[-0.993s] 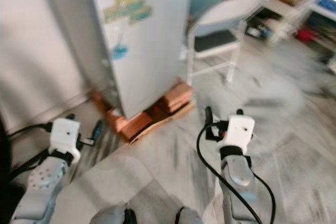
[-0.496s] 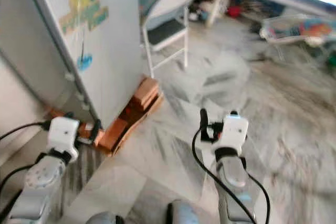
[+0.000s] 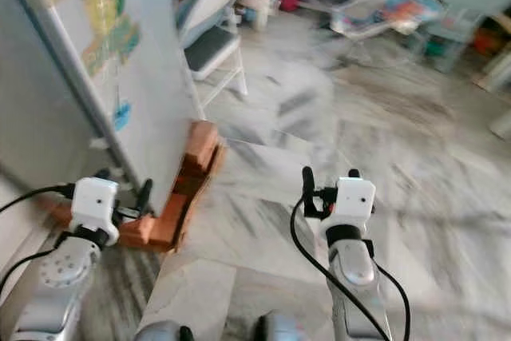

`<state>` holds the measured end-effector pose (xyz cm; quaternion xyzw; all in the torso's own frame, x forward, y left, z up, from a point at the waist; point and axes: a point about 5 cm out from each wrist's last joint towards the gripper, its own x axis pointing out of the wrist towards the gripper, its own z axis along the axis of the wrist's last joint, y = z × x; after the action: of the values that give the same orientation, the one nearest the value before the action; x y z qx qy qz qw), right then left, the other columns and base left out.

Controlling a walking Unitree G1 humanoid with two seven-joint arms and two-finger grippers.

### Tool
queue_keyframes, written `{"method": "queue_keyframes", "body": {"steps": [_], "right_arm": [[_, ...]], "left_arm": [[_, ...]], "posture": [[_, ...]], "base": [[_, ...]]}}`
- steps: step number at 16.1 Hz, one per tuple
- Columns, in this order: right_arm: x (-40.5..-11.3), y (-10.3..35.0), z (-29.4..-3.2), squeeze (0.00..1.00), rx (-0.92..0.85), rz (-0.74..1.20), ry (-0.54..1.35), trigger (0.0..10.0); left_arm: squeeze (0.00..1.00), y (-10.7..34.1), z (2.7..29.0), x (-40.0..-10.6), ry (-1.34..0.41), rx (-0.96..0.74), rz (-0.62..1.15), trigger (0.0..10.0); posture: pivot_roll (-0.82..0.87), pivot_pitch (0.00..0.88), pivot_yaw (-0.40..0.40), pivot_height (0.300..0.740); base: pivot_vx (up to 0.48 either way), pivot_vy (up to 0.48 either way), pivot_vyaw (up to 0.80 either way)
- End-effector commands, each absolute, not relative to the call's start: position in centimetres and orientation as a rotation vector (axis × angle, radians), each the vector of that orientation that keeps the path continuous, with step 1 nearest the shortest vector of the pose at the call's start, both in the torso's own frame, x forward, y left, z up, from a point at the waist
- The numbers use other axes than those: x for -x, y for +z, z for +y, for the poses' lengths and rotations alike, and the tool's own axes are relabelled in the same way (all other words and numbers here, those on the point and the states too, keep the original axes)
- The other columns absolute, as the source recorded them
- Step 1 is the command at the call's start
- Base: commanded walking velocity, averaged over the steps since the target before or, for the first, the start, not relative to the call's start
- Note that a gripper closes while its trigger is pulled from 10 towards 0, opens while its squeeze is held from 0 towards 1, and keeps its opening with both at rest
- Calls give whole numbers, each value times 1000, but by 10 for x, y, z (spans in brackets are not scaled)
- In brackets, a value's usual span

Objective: Restocking fridge

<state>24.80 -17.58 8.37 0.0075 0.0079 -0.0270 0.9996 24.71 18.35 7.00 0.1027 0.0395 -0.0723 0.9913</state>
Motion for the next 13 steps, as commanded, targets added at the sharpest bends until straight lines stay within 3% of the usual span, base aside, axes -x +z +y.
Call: {"method": "queue_keyframes", "body": {"steps": [1, 7, 10, 13], "right_arm": [[-247, 84, -184, 0, 0, 19, -77, 10000], [-248, 84, -182, 0, 4, 15, -67, 10000], [-252, 86, -182, 0, 7, 7, -65, 10000], [-254, 88, -185, 0, 16, 5, -65, 10000]], "left_arm": [[0, 71, 173, -249, -173, -183, 83, 10000], [0, 73, 170, -250, -179, -185, 59, 10000], [0, 75, 165, -255, -190, -168, 37, 10000], [0, 72, 170, -252, -233, -40, 112, 10000]], "posture": [[65, 109, -36, 740], [65, 108, -41, 740], [68, 105, -45, 740], [74, 115, -52, 740]], "base": [[255, 405, 0], [165, 417, 0], [0, 0, 0], [0, 0, 0]]}}
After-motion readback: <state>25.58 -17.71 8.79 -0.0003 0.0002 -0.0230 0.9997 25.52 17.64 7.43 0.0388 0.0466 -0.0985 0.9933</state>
